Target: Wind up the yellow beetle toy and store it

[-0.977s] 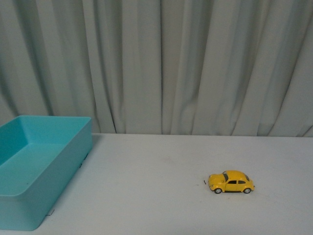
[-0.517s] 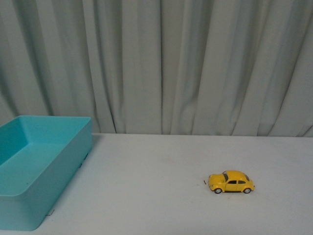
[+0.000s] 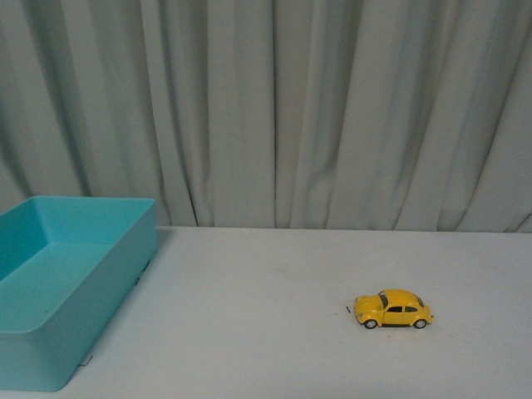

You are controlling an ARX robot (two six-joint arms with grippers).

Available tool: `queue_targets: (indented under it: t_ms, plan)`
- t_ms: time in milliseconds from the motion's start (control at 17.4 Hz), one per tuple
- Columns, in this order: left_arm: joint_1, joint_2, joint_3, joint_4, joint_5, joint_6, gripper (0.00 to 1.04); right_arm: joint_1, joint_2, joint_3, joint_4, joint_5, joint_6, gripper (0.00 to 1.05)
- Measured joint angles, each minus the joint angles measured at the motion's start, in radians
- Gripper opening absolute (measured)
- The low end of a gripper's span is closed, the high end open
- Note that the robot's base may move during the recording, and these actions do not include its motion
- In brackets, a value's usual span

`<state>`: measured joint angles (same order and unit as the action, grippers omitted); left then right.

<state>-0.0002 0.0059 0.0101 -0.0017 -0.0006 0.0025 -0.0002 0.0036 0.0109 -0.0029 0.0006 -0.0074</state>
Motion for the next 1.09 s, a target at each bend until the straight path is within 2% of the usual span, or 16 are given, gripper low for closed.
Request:
queue_targets:
  t_ms: [1092]
  plan:
    - [0.000, 0.000, 0.000, -0.002, 0.000, 0.000, 0.98, 0.000, 0.000, 0.000, -0.002, 0.000, 0.000, 0.98]
